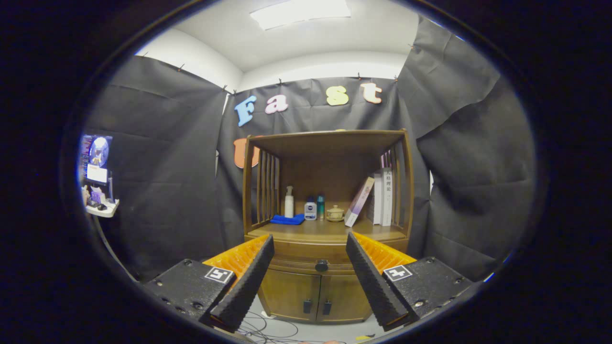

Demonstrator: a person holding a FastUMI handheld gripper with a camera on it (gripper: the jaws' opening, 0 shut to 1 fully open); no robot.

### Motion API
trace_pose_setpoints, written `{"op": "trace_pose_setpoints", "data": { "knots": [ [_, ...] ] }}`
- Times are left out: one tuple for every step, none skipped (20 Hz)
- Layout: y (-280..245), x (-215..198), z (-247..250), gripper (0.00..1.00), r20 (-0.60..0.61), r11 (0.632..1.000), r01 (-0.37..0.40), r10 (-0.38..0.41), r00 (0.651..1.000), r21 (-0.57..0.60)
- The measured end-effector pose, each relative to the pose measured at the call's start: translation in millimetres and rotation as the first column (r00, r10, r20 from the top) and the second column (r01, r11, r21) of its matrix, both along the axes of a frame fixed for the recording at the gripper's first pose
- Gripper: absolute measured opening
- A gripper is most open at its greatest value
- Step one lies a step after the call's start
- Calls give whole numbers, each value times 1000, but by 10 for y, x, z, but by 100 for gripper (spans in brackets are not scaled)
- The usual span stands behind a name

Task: Pull open the drawer, take out the items inside it, and place them on the countertop above the cabinet.

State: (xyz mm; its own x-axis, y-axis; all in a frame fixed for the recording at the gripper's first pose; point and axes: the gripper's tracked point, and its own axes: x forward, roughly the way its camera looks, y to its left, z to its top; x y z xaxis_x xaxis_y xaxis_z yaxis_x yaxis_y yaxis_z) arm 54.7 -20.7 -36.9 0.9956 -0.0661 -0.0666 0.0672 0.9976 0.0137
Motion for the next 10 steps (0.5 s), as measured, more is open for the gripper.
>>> {"op": "trace_pose_setpoints", "data": {
  "knots": [
    [0,55,-27,99,-4,1000,-1,1,1000,0],
    [-1,118,-73,99,-11,1000,-2,2,1000,0],
    [-6,183,-122,99,-23,1000,-2,2,1000,0],
    [-11,245,-175,99,-32,1000,-3,3,999,1],
    [-21,314,-213,99,-38,1000,-4,5,999,3],
    [-45,390,-270,99,-46,1000,0,1,999,6],
    [-58,461,-308,99,-51,1000,0,0,999,11],
    [-71,541,-362,99,-55,1000,2,-1,998,18],
    [-85,628,-424,99,-60,1000,2,-1,998,24],
    [-104,721,-477,99,-65,1000,4,-3,998,26]
  ]
}}
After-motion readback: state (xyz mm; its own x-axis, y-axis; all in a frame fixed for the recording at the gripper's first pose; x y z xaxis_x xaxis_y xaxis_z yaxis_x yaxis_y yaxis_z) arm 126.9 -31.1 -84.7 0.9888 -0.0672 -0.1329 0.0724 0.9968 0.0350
